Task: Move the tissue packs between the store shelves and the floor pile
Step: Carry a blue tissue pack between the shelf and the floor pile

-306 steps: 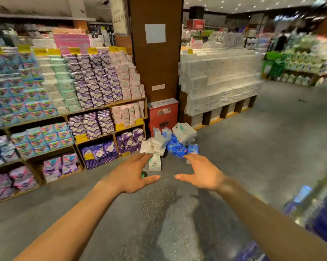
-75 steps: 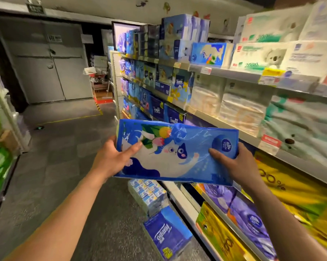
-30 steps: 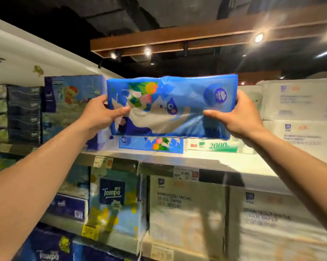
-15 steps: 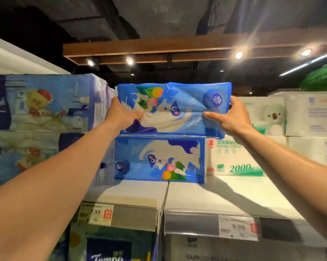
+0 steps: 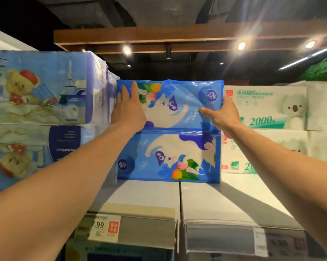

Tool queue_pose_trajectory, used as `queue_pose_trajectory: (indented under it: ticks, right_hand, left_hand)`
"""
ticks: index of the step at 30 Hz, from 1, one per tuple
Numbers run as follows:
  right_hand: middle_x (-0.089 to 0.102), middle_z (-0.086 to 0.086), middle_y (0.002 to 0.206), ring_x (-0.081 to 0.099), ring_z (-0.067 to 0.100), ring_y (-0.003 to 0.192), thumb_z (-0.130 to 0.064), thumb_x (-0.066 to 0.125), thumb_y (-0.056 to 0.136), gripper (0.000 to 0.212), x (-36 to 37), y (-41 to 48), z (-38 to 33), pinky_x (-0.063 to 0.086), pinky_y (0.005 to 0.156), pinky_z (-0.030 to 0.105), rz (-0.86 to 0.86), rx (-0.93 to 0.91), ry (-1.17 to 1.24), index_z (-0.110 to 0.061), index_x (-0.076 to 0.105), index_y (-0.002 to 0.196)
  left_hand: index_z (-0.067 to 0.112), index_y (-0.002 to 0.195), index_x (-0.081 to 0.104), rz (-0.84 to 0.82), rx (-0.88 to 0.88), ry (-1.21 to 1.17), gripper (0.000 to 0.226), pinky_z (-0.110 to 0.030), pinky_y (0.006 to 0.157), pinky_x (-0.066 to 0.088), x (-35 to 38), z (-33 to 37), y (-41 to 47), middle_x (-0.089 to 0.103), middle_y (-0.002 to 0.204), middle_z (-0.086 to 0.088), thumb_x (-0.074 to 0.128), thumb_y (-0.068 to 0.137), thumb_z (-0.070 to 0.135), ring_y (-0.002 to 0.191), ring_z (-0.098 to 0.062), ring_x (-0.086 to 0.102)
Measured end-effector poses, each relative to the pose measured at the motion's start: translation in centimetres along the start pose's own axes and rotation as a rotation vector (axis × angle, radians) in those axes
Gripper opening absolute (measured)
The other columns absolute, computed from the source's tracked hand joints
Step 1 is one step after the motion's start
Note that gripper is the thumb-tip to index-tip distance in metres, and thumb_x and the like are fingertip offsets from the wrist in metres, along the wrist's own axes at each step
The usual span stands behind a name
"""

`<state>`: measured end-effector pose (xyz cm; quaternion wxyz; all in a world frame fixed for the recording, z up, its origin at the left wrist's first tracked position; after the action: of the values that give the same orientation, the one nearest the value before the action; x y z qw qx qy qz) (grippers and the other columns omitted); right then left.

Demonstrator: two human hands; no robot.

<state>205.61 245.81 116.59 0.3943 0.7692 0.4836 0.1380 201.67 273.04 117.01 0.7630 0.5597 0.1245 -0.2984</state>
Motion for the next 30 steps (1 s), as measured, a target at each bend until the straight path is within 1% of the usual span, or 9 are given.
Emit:
queue_pose_trajectory:
  ticks: [4, 7, 9, 12, 15, 17, 24, 27, 30]
  right_hand:
    - [0.070, -0.005, 0.115, 0.069, 0.017, 0.102, -0.039, 0.086, 0.077, 0.054, -0.5, -0.4, -0.4, 0.060, 0.088, 0.043, -0.072, 0.001, -0.013, -0.027, 0.055, 0.119]
    - [0.062, -0.006, 0.130, 0.063, 0.018, 0.114, -0.053, 0.083, 0.074, 0.090, -1.8, -1.4, -0.9, 0.055, 0.098, 0.045, -0.144, 0.029, -0.087, -0.020, 0.038, 0.145]
    - [0.052, 0.000, 0.145, 0.056, 0.024, 0.128, -0.059, 0.078, 0.078, 0.106, -3.6, -2.4, -1.1, 0.049, 0.105, 0.042, -0.124, 0.041, -0.174, -0.013, 0.022, 0.155]
    - [0.042, 0.008, 0.156, 0.045, 0.027, 0.140, -0.060, 0.073, 0.082, 0.099, -7.7, -4.9, -0.8, 0.040, 0.108, 0.038, -0.142, -0.037, -0.385, -0.014, 0.027, 0.156]
    - [0.047, 0.008, 0.154, 0.045, 0.026, 0.139, -0.065, 0.067, 0.083, 0.089, -12.9, -8.7, -0.3, 0.037, 0.111, 0.037, -0.271, -0.074, -0.651, -0.015, 0.040, 0.151]
    - [0.049, 0.009, 0.152, 0.045, 0.026, 0.138, -0.064, 0.065, 0.085, 0.084, -17.1, -11.4, -0.4, 0.036, 0.112, 0.035, -0.337, -0.078, -0.775, -0.014, 0.045, 0.148]
    - [0.049, 0.012, 0.151, 0.043, 0.028, 0.140, -0.061, 0.062, 0.089, 0.079, -33.5, -22.9, -2.9, 0.030, 0.115, 0.034, -0.363, -0.090, -1.003, -0.011, 0.046, 0.148]
    - [0.048, 0.010, 0.151, 0.043, 0.027, 0.139, -0.060, 0.061, 0.090, 0.077, -41.5, -29.3, -4.6, 0.030, 0.115, 0.034, -0.373, -0.040, -1.065, -0.011, 0.046, 0.148]
    - [0.051, 0.010, 0.148, 0.046, 0.028, 0.137, -0.056, 0.064, 0.090, 0.073, -50.4, -35.7, -6.2, 0.033, 0.115, 0.036, -0.345, 0.050, -1.085, -0.011, 0.049, 0.145]
  left_hand:
    - [0.018, 0.159, 0.003, -0.032, 0.010, -0.007, 0.095, -0.044, 0.122, 0.022, 0.4, -0.3, -0.4, 0.007, 0.166, -0.014, 0.068, 0.090, 0.024, 0.153, -0.032, 0.011]
    - [0.017, 0.159, 0.008, -0.030, 0.043, -0.047, 0.097, -0.044, 0.122, 0.020, 0.0, -0.1, -1.7, 0.009, 0.166, -0.014, 0.071, 0.088, 0.034, 0.153, -0.031, 0.010]
    - [0.020, 0.158, 0.016, -0.007, 0.093, -0.114, 0.093, -0.047, 0.119, 0.028, -0.3, 0.5, -3.1, 0.023, 0.163, -0.011, 0.073, 0.086, 0.035, 0.149, -0.031, 0.022]
    - [0.026, 0.155, 0.027, -0.099, 0.161, -0.185, 0.088, -0.046, 0.114, 0.036, -0.6, 2.4, -6.3, 0.042, 0.153, -0.006, 0.076, 0.083, 0.037, 0.139, -0.029, 0.039]
    - [0.023, 0.157, 0.028, -0.257, 0.260, -0.125, 0.090, -0.035, 0.116, 0.027, -1.1, 5.4, -9.4, 0.038, 0.157, -0.006, 0.077, 0.083, 0.042, 0.144, -0.027, 0.034]
    - [0.023, 0.157, 0.028, -0.333, 0.304, -0.132, 0.090, -0.033, 0.115, 0.027, -1.8, 7.9, -11.4, 0.037, 0.159, -0.004, 0.076, 0.084, 0.044, 0.145, -0.026, 0.035]
    - [0.016, 0.149, 0.043, -0.410, 0.518, -0.226, 0.080, -0.041, 0.114, 0.031, -4.3, 21.1, -21.4, 0.045, 0.153, -0.013, 0.073, 0.083, 0.051, 0.138, -0.033, 0.044]
    - [0.013, 0.145, 0.048, -0.487, 0.648, -0.329, 0.088, -0.040, 0.114, 0.032, -5.7, 28.1, -28.4, 0.050, 0.149, -0.015, 0.071, 0.077, 0.065, 0.136, -0.033, 0.047]
    - [0.012, 0.144, 0.051, -0.549, 0.756, -0.456, 0.079, -0.037, 0.112, 0.034, -7.3, 35.5, -36.2, 0.053, 0.146, -0.014, 0.070, 0.078, 0.053, 0.134, -0.031, 0.050]
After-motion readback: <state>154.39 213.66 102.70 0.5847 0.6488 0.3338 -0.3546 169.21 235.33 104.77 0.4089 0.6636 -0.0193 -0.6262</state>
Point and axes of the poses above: each hand's wrist, its own y-axis towards the middle knuckle, its own x-axis out of the palm, z = x × y, the point moved 2 cm from there along y, towards the middle knuckle
